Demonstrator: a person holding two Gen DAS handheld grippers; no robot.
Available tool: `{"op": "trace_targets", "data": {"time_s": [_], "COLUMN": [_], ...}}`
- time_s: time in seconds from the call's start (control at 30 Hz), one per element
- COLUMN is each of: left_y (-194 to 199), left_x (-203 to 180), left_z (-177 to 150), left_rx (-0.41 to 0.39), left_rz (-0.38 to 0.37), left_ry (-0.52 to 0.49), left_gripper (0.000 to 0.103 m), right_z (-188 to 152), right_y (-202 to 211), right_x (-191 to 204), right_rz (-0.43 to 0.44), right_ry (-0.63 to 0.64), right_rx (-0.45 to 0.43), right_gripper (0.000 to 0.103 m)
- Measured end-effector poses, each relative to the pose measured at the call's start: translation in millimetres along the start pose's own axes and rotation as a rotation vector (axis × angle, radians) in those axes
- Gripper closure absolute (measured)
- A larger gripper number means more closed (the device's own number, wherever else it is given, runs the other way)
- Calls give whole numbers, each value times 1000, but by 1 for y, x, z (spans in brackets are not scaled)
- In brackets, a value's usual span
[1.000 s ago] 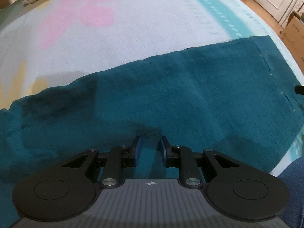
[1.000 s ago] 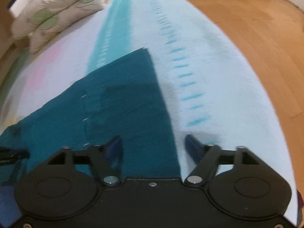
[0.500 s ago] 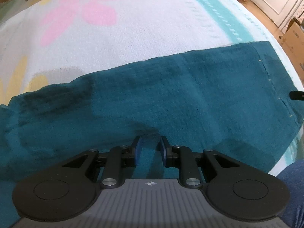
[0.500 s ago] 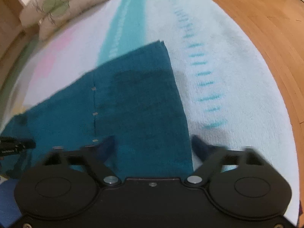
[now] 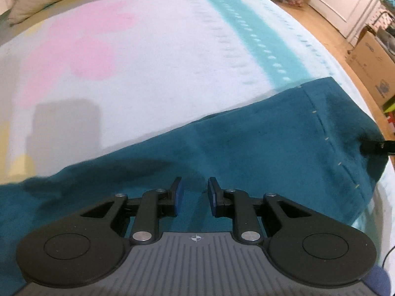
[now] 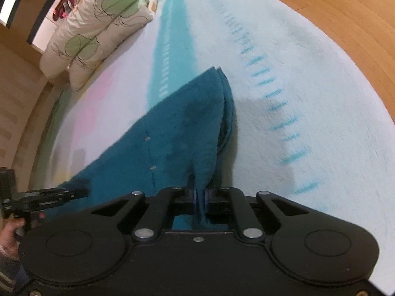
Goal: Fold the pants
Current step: 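Lift the leg end with the right gripper and fold it toward the waistband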
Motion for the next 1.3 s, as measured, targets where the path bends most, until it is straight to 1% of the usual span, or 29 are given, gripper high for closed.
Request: {"op": "trace_targets", "data": {"time_s": [0.07,0.13,0.2,0.27,0.37,0.43,0.57,0.77,0.9,1.0,1.07,1.17,1.23,1.3], "left_y": [-10,-23,-25,-25,-23,-17,8,57,91,114,125,131,134,135], "left_x": [-8,-11,-14,-18,-14,-4,26,96,141,170,187,205,213,218], "left_z": [-2,-5,-7,-7,-6,-5,-10,-30,-46,-65,-78,-92,-99,-100], "left_rx": [25,62,41,44,42,38,-2,-40,-74,-106,-126,-139,-145,-148], "left_rz": [-10,15,27,32,5,-2,35,81,137,185,206,222,208,202], "left_ry": [-20,-36,-54,-58,-34,7,65,184,247,299,346,423,465,489], "left_gripper": [81,81,81,81,82,83,83,83,83,83,83,83,83,83], "right_z": [3,8,12,16,20,22,25,21,0,-28,-52,-92,-121,-143], "right_y": [5,9,14,14,14,13,6,-23,-55,-87,-114,-159,-189,-210], "right_x": [5,12,22,33,56,77,126,217,284,328,352,373,380,381], "right_rz": [22,37,41,42,42,43,41,85,143,183,189,196,181,165], "right_ry": [-14,-19,-14,-6,26,56,123,236,316,380,424,449,468,479], "right_rx": [-9,-21,-29,-32,-36,-38,-35,2,59,120,160,231,280,313], "right_gripper": [90,91,91,91,91,91,91,91,91,91,91,91,91,91]}}
Point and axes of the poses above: each gripper's, at about its wrist camera, not at the fingertips, and y roughly against the way its jaws point, x to its left, z to its top, the point moved 3 cm from there along -y, roughly the way its jaws point, and after that the axes turned 1 degree about -z, right-handed, at the moved point
